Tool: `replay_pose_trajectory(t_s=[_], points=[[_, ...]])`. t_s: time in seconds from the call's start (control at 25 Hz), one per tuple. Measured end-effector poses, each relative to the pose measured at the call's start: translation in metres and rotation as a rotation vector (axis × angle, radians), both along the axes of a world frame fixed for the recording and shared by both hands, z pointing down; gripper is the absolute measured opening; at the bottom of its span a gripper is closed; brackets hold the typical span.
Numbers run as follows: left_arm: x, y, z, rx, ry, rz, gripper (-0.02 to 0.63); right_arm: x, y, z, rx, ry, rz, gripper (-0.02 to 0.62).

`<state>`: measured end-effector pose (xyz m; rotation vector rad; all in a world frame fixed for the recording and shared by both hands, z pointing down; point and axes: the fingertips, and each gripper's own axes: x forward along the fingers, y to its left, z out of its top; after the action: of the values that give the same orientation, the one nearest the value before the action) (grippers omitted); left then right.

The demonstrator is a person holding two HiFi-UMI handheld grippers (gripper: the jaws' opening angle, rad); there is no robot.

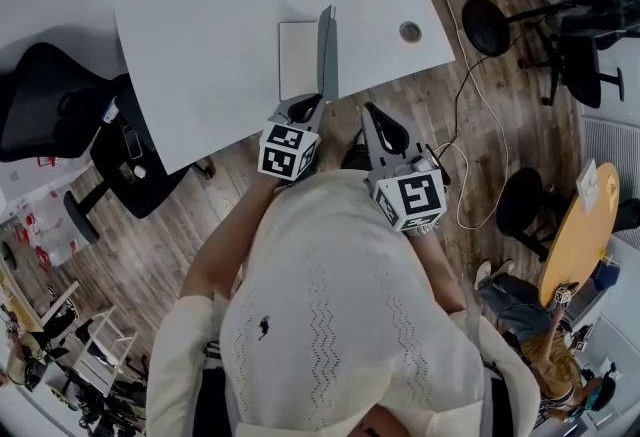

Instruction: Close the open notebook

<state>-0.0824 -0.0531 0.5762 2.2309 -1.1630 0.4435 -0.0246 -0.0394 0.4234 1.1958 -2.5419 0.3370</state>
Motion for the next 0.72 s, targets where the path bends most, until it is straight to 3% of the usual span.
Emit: replay_pose_trajectory(t_s=[0.72], points=[[-0.024, 0.004, 0.016, -0.032, -0.039, -0.015, 0.017, -0.012, 0.007, 0.003, -0.003, 0.009, 0.024, 0.002]])
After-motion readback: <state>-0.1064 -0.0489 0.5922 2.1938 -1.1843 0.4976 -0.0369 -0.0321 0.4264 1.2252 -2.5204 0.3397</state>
